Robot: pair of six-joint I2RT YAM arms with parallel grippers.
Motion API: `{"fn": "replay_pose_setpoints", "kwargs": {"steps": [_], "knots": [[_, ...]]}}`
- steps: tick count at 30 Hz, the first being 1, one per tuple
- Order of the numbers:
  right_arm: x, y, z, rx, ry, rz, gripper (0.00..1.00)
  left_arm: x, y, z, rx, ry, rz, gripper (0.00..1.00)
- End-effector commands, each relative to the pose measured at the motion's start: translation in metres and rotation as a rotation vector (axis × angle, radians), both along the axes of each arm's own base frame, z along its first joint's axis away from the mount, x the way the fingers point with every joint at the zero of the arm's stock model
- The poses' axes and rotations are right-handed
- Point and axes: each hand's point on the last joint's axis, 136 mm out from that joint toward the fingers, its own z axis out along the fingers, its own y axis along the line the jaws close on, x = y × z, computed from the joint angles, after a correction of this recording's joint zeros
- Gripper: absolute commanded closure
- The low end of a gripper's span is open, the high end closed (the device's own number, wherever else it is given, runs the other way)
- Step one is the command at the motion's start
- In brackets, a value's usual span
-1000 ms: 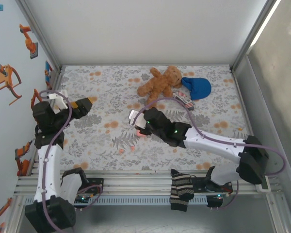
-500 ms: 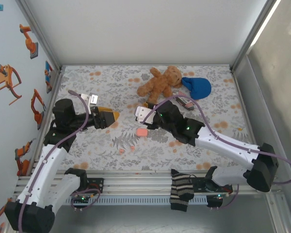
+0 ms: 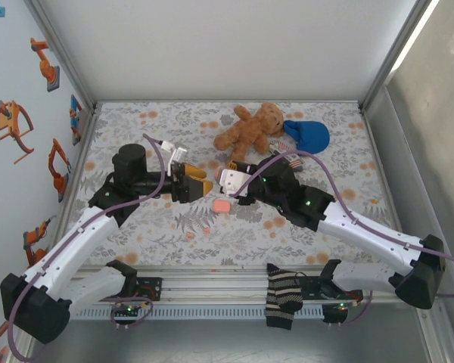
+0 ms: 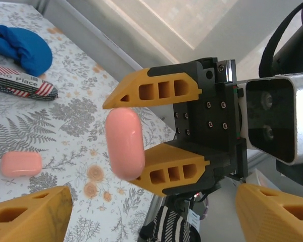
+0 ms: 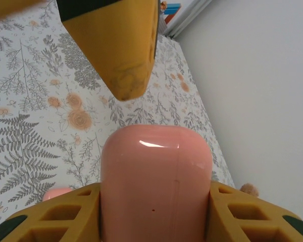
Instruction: Insert the wireless bluetooth earbuds into the charging case
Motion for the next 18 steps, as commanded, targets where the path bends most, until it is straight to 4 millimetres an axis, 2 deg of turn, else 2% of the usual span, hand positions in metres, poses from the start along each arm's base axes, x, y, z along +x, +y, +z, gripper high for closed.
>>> {"fn": "replay_pose_setpoints", "kwargs": {"steps": [1, 8, 18], "knots": [[-0.003, -0.001, 0.012, 0.017, -0.009, 0.019, 0.67, 0.006, -0.012, 0.016, -0.023, -0.090, -0.001, 0.20], [-0.004, -0.003, 0.012, 0.015, -0.003, 0.016, 0.67, 0.008, -0.025, 0.010, 0.010, -0.101, -0.007, 0.25], [-0.004, -0.002, 0.015, 0.021, 0.014, 0.012, 0.67, 0.007, -0.037, -0.001, 0.027, -0.075, -0.028, 0.39]]}}
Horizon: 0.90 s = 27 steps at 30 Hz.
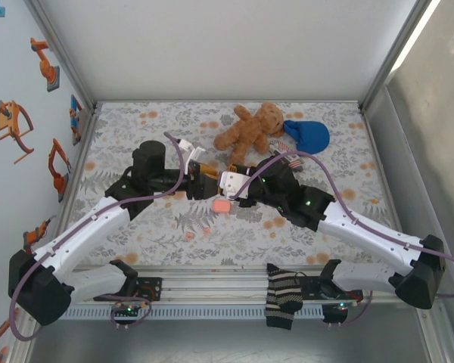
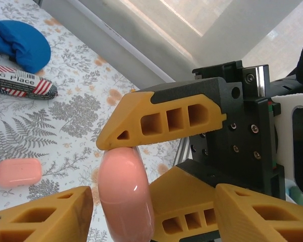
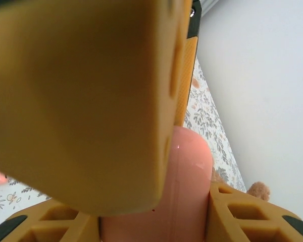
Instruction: Insert the wireless bluetooth earbuds into the charging case
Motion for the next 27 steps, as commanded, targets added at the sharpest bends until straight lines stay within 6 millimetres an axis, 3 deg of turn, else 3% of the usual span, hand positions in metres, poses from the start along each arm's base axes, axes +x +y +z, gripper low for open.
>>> {"fn": "replay_pose_setpoints", "kwargs": {"steps": [1, 27], "knots": [[0.001, -0.001, 0.022, 0.042, -0.014, -0.008, 0.67, 0.001, -0.005, 0.010, -0.024, -0.046, -0.014, 0.40], [0.003, -0.004, 0.023, 0.036, -0.008, -0.034, 0.67, 0.005, -0.017, -0.010, 0.025, -0.012, -0.034, 0.61]]}}
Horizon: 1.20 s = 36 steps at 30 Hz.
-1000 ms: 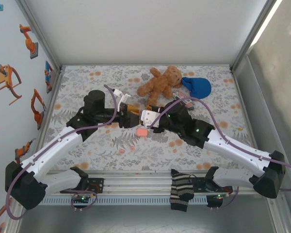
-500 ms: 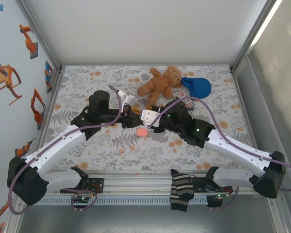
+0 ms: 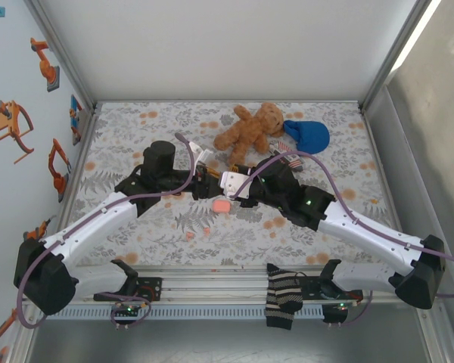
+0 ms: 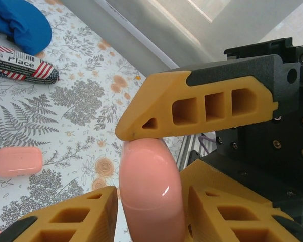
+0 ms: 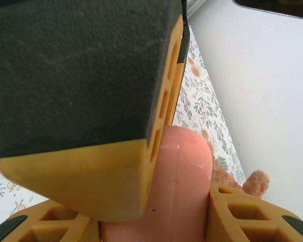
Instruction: Insert the wireless bluetooth earbuds into the charging case
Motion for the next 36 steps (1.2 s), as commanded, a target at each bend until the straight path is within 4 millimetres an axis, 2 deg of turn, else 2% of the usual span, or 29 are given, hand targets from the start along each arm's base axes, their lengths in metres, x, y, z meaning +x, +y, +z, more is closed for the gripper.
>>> {"fn": "replay_pose_setpoints", "kwargs": {"steps": [1, 5, 13, 16, 22, 26, 27, 31, 36], "knots": [[0.001, 0.002, 0.027, 0.068, -0.020, -0.004, 0.67, 0.001, -0.005, 0.013, -0.023, -0.046, -0.016, 0.62], [0.001, 0.002, 0.026, 0.064, -0.015, -0.007, 0.67, 0.002, -0.004, 0.013, -0.022, -0.049, -0.010, 0.66], [0.004, 0.000, 0.028, 0.065, -0.010, -0.028, 0.66, 0.001, -0.002, 0.015, -0.023, -0.074, -0.007, 0.81], [0.004, -0.001, 0.032, 0.081, -0.004, -0.042, 0.57, 0.000, -0.001, 0.018, -0.027, -0.101, -0.002, 0.83], [-0.013, -0.004, 0.066, 0.217, 0.003, 0.009, 0.21, 0.002, 0.009, 0.031, -0.039, -0.236, 0.036, 0.88], [-0.023, -0.013, 0.094, 0.335, 0.006, 0.020, 0.03, 0.005, 0.020, 0.041, -0.048, -0.372, 0.096, 0.92], [-0.025, -0.016, 0.100, 0.368, 0.007, 0.025, 0.01, 0.004, 0.022, 0.044, -0.058, -0.410, 0.097, 0.93], [-0.032, -0.029, 0.125, 0.524, 0.023, 0.033, 0.00, -0.004, 0.031, 0.056, -0.099, -0.586, 0.093, 0.96], [-0.035, -0.046, 0.144, 0.716, 0.118, 0.049, 0.00, -0.015, 0.036, 0.069, -0.145, -0.808, 0.060, 1.00]]}}
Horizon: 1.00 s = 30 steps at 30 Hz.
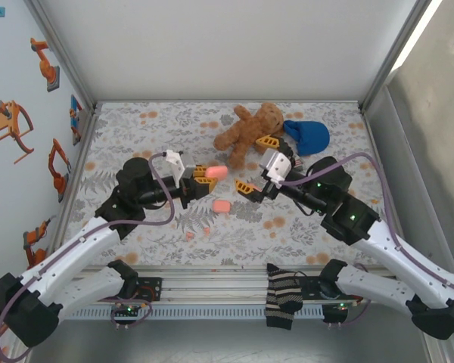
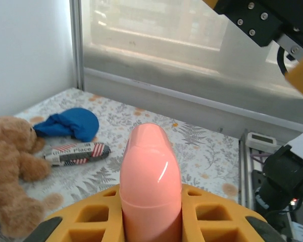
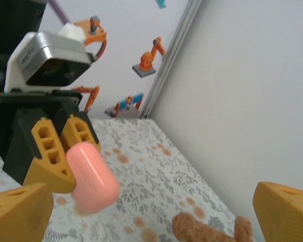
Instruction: Insert the wireless bluetooth earbuds into the charging case
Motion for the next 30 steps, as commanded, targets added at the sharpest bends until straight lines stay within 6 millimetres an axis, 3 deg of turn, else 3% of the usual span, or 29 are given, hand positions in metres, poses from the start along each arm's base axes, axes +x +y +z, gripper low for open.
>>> {"fn": "replay_pose_setpoints", "kwargs": {"steps": [1, 7, 16, 30], "knots": [[-0.006, -0.003, 0.018, 0.182, 0.099, 0.082, 0.00, -0.009, 0.003, 0.025, -0.041, -0.271, -0.036, 1.00], [0.000, -0.005, 0.015, 0.278, 0.247, 0.226, 0.01, -0.018, 0.007, 0.036, -0.065, -0.369, -0.094, 1.00], [-0.001, 0.021, -0.007, 0.200, 0.355, 0.379, 0.01, -0.019, 0.006, 0.040, -0.122, -0.374, -0.134, 1.00], [0.012, 0.039, -0.016, 0.183, 0.360, 0.383, 0.01, -0.020, 0.002, 0.036, -0.120, -0.350, -0.170, 1.00]]}}
